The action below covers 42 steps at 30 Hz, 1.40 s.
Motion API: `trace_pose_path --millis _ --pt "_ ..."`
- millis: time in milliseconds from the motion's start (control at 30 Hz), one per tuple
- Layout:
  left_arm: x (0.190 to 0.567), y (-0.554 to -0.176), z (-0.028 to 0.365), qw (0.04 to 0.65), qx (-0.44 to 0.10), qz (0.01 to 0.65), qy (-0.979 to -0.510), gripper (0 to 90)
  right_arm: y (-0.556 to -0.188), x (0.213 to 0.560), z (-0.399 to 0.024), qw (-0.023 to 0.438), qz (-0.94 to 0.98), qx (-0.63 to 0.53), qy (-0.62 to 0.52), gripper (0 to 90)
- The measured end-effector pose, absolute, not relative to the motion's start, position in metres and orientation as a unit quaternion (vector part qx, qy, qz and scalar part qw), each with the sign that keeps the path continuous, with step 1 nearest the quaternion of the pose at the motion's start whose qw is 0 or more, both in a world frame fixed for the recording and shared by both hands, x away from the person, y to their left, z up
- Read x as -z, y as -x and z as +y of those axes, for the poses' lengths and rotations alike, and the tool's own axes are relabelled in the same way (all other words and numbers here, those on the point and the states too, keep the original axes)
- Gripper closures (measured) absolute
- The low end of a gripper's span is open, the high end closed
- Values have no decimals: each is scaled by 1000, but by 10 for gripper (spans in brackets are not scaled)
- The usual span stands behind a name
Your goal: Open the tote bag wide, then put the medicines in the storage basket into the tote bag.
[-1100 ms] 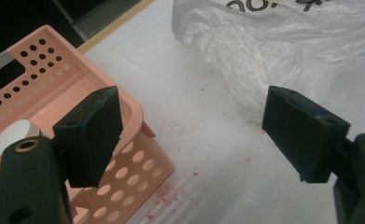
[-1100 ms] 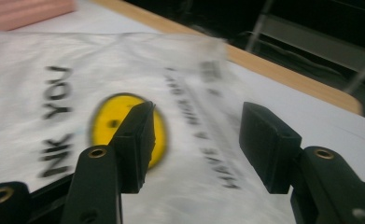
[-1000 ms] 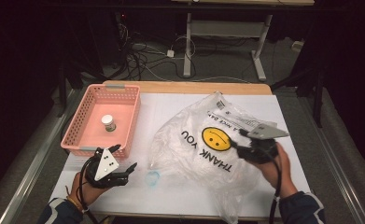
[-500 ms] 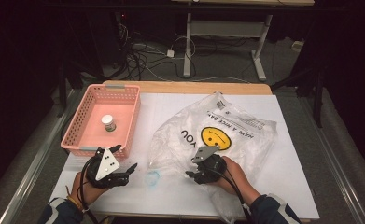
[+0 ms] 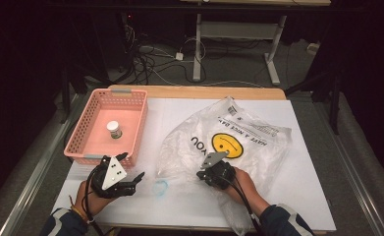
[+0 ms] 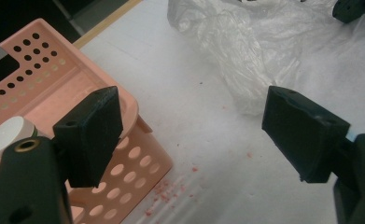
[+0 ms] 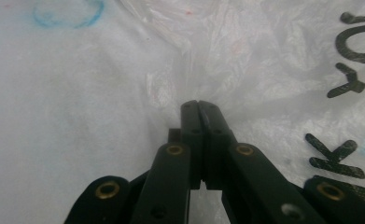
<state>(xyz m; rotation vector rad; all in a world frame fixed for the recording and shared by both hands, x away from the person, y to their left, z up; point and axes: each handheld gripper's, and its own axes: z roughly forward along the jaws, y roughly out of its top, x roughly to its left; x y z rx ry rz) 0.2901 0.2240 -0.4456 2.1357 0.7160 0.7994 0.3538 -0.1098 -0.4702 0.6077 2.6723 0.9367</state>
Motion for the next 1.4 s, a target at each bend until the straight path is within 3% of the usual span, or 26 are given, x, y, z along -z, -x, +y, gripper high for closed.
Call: trace_pose_path --millis 600,867,1067,1400 --pt "433 -296 237 374 -334 298 -812 198 -359 388 -150 216 835 -442 -246 900" --pt "416 -309 256 374 -351 327 -793 196 -357 367 -159 249 816 -461 -245 900" --pt "398 -330 265 354 -353 340 -796 190 -359 357 -159 262 803 -475 -246 900" --pt "395 -414 274 290 -279 386 -830 190 -365 343 -153 290 787 -488 -240 900"
